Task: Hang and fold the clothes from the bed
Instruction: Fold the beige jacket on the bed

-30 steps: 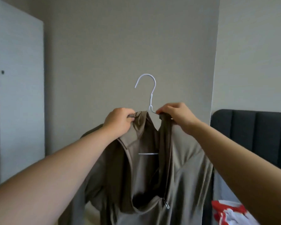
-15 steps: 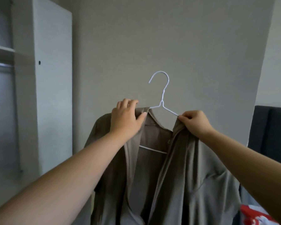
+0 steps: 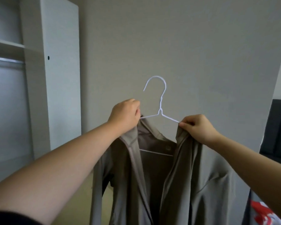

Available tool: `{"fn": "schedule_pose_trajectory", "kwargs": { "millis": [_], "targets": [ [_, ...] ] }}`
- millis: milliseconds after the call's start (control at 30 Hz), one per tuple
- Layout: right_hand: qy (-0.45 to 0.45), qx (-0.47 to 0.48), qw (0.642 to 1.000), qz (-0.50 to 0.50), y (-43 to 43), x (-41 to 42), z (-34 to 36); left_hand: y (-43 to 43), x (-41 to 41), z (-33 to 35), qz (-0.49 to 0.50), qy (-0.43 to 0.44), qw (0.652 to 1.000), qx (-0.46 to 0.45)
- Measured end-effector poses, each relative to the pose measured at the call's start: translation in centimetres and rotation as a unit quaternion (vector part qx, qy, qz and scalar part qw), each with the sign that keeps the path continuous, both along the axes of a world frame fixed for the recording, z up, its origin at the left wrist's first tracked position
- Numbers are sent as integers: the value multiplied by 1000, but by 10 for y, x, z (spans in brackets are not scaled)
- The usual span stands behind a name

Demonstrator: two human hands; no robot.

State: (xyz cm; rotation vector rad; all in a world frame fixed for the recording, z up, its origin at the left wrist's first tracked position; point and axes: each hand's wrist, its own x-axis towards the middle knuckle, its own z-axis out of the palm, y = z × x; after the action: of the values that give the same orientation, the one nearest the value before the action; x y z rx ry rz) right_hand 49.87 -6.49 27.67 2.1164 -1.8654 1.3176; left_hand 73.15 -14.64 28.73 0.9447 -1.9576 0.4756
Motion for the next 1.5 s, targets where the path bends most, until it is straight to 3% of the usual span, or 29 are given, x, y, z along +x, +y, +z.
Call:
{"fn": "schedule_pose_trajectory", "kwargs": {
  "millis": [67, 133, 167, 233, 300, 400, 500, 600, 667, 733, 767, 800, 833, 900, 967, 1033, 1100, 1167, 1300, 1500],
  "targets": [
    [57, 36, 997, 33, 3, 3, -1, -1, -3, 8, -21, 123, 992, 22],
    [72, 34, 996, 49, 4, 5, 0, 0, -9, 12, -42, 264, 962, 63],
    [64, 19, 997, 49, 4, 5, 1, -1, -12, 12, -42, 276, 955, 96],
    [38, -20, 999, 25, 3, 1, 3, -7, -18, 4, 6, 133, 973, 189],
    [13, -45, 999, -15, 2, -7, 1, -9, -19, -3, 27, 1, 961, 277],
    [-18, -58, 997, -44, 0, -14, -5, -9, -11, -7, -83, -23, 930, 357],
    [-28, -61, 997, -40, -1, -15, -5, -6, -8, -18, -99, -84, 937, 325],
    [-20, -13, 999, -29, 0, -18, 5, -5, -7, -27, -87, -33, 966, 241],
    [-11, -82, 995, -54, -1, -18, 16, -4, -9, -30, -97, -16, 970, 223],
    [-83, -212, 970, -85, -2, -17, 27, -2, -13, -33, -106, -9, 970, 220],
    [-113, -229, 962, -92, -3, -16, 32, -2, -15, -34, -105, -3, 971, 214],
    [-106, -188, 972, -93, -7, -18, 35, -1, -16, -34, -102, 10, 973, 209],
    [-81, -72, 989, -98, -13, -19, 35, -1, -17, -34, -96, 27, 974, 204],
    [-45, 105, 982, -149, -17, -25, 33, -2, -17, -35, -78, 52, 977, 193],
    [-17, 149, 979, -140, -12, -30, 34, -4, -16, -38, -55, 52, 979, 187],
    [-9, 131, 986, -100, -9, -37, 30, -5, -16, -40, -36, 62, 981, 181],
    [76, 183, 977, -76, -3, -35, 22, -6, -18, -40, -19, 71, 981, 178],
    [133, 148, 977, -83, -8, -38, 11, -7, -20, -40, -20, 69, 983, 171],
    [78, -5, 986, -151, -11, -48, 3, -10, -20, -31, -108, 45, 984, 137],
    [41, -109, 963, -244, 20, -69, 4, -8, -35, -16, 4, -86, 983, 163]
  ]
}}
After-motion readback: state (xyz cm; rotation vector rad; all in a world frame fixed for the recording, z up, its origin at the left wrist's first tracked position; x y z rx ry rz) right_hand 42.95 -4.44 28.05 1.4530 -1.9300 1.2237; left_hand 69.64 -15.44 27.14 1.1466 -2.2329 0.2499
